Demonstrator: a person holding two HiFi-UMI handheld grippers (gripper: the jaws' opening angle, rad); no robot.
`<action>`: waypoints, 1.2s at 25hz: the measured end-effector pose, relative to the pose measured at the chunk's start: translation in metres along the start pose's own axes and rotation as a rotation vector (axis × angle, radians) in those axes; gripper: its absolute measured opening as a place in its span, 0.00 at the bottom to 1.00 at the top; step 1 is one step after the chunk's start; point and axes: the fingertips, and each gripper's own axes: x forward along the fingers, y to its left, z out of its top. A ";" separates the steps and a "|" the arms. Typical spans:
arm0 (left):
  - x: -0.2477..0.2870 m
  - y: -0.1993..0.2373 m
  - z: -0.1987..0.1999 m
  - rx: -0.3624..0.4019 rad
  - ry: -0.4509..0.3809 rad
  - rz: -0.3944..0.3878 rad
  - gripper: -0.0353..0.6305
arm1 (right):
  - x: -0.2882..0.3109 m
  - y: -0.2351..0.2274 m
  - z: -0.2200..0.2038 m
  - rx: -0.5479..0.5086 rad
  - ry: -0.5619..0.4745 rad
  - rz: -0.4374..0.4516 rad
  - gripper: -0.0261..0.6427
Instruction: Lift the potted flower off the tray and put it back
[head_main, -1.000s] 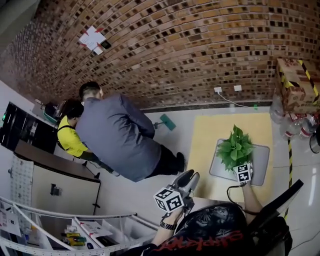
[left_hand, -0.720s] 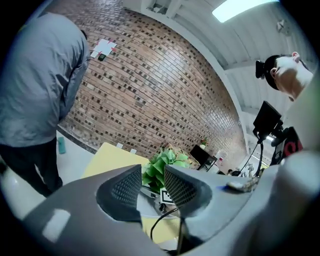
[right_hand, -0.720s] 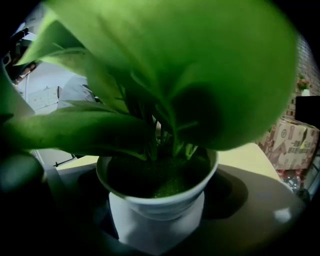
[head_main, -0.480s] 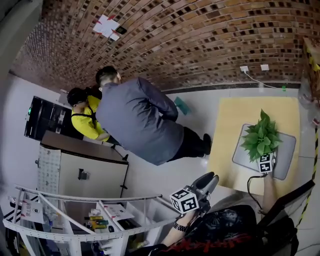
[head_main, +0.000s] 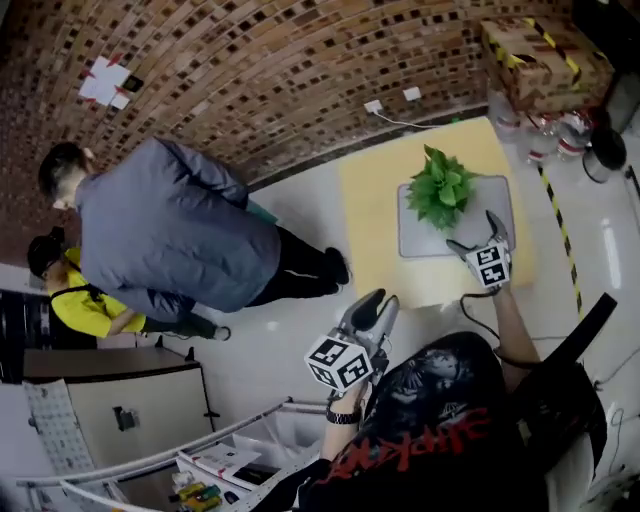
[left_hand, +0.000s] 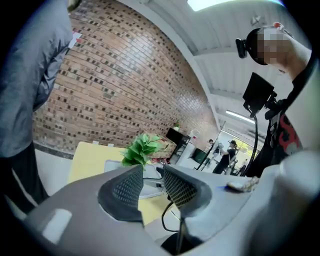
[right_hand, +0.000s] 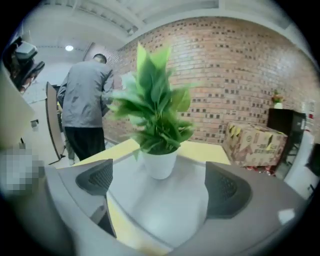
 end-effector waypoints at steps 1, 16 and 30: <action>-0.006 -0.008 0.004 0.017 -0.015 -0.037 0.24 | -0.021 0.001 0.004 0.027 -0.008 -0.031 0.88; -0.108 -0.124 -0.160 -0.021 0.159 -0.481 0.05 | -0.320 0.106 0.042 0.122 -0.199 -0.025 0.04; -0.100 -0.276 -0.072 0.062 -0.173 -0.587 0.05 | -0.482 0.161 0.128 0.030 -0.531 0.187 0.04</action>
